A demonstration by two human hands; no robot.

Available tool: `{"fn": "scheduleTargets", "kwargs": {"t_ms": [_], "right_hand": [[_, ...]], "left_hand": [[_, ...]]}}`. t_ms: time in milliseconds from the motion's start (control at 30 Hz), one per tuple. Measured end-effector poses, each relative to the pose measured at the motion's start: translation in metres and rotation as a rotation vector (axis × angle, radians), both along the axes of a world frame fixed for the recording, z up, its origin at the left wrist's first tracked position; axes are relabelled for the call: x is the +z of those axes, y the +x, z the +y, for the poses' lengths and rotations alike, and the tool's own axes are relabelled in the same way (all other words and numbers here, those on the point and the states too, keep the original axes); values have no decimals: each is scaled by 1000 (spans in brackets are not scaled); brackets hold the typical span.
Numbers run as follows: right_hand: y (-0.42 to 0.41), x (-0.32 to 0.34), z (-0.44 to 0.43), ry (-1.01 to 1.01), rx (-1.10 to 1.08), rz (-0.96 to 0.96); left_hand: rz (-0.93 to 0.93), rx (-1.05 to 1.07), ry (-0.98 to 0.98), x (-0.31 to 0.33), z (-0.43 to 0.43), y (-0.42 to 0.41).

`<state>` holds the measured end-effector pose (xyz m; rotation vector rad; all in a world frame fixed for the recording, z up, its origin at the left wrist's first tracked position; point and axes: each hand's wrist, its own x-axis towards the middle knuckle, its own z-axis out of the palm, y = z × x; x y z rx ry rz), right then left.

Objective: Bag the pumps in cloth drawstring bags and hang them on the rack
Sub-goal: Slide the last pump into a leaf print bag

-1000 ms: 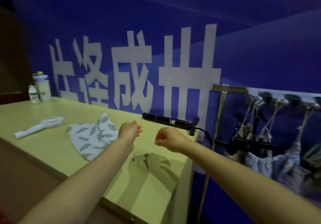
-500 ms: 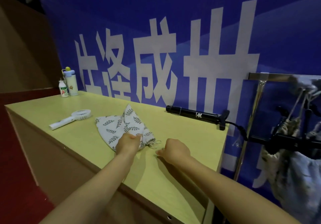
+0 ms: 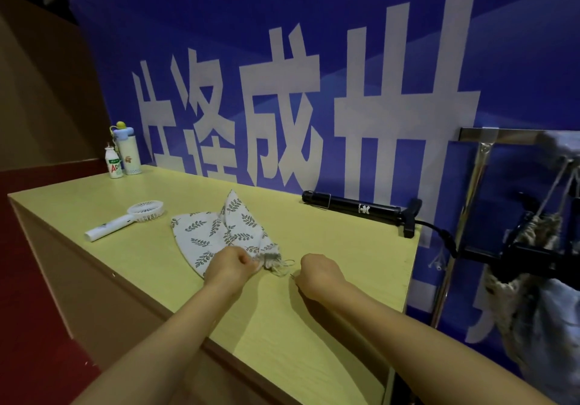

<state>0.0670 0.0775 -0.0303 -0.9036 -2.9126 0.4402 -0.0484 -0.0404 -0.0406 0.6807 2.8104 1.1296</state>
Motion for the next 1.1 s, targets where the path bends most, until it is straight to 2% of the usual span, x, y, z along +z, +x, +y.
{"fn": "scheduleTargets", "kwargs": {"t_ms": [133, 167, 267, 300, 433, 533, 633, 700, 933, 1000, 1100], "right_hand": [[-1, 7, 0, -59, 92, -5], [-2, 9, -2, -151, 134, 47], [-9, 27, -13, -568, 273, 372], [-15, 34, -15, -598, 300, 451], [-39, 52, -25, -489, 335, 571], [-58, 55, -26, -445, 326, 547], [-72, 66, -19, -330, 331, 452], [-77, 73, -13, -254, 346, 349], [-102, 75, -9, 134, 488, 51], [-106, 74, -4, 181, 484, 112], [-91, 79, 14, 34, 426, 432]], "left_hand": [[-102, 27, 234, 28, 2, -9], [-160, 42, 320, 37, 3, -12], [-351, 96, 518, 61, 8, -20], [-371, 101, 550, 67, 10, -21], [-306, 130, 600, 93, 18, -20], [-109, 80, 580, 118, 17, -17], [94, 52, 549, 135, 12, -20], [163, 67, 560, 139, 7, -24], [198, 80, 565, 135, 20, -35], [174, 104, 589, 137, 32, -38], [86, 101, 647, 138, 51, -43]]}}
